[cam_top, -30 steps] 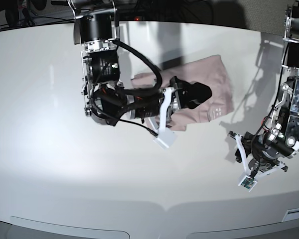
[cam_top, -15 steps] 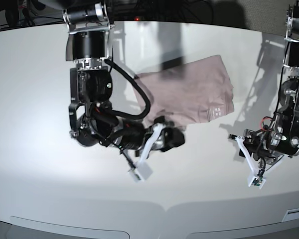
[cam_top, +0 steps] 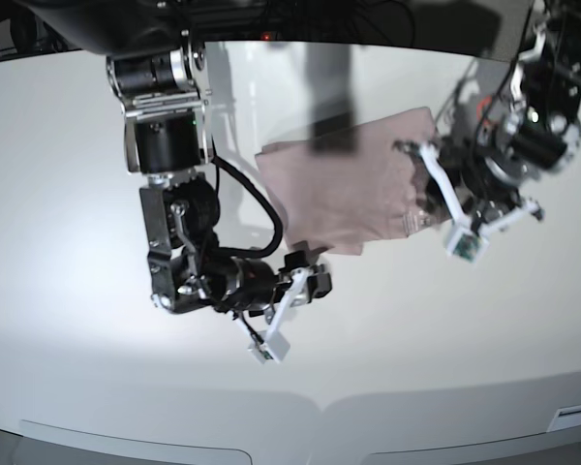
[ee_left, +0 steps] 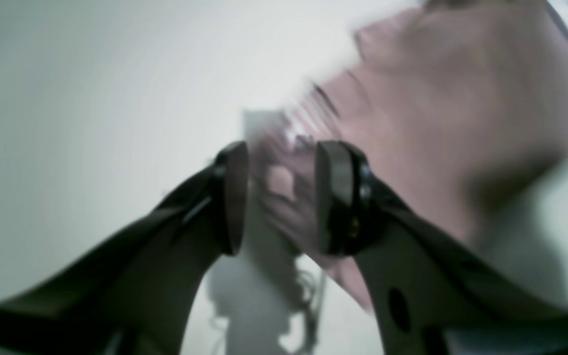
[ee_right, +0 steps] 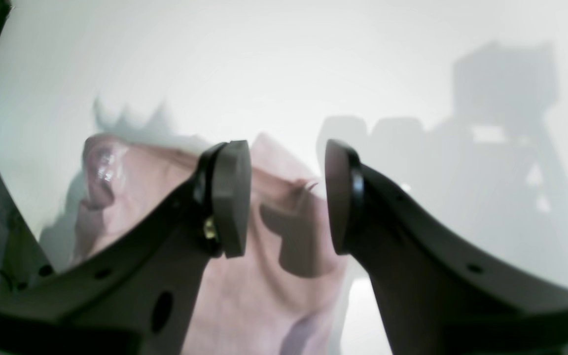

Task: Fold the T-shirt properly
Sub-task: 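Pat and square the folded bundle with both grippers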

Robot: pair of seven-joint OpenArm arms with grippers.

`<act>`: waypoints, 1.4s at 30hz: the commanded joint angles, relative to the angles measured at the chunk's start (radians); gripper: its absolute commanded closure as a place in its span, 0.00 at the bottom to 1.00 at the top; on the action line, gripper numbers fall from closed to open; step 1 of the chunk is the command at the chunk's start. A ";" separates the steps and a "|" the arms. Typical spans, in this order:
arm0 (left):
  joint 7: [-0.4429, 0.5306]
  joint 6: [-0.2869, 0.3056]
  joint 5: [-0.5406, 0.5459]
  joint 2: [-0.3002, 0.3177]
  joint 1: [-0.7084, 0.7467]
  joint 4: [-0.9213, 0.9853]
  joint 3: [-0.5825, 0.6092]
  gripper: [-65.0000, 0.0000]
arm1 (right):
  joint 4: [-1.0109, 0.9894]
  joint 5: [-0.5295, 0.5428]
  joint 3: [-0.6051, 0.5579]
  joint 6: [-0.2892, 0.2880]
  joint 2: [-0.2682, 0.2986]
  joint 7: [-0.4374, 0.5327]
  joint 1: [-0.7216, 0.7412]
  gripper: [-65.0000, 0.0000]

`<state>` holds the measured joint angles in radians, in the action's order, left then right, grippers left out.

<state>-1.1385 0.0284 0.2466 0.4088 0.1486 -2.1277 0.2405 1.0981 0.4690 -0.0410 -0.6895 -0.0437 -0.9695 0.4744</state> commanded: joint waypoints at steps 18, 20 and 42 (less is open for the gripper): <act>0.156 0.073 0.076 -0.190 0.190 0.026 -0.004 0.66 | -0.012 -0.115 -0.163 -0.009 -0.009 0.055 0.070 0.61; 0.156 0.074 0.076 -0.190 0.190 0.061 -0.004 0.66 | -0.012 -0.158 -0.163 -0.009 -0.006 0.056 0.054 0.61; 0.241 0.080 -0.011 -0.190 0.179 0.142 -0.004 0.66 | -0.083 -0.006 -0.172 -0.009 0.108 -0.132 0.010 0.61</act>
<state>-0.9150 0.1051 0.2325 0.2184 0.3321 -1.9732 0.2375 1.0004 0.4568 -0.2134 -0.6930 0.0597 -1.0985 0.4595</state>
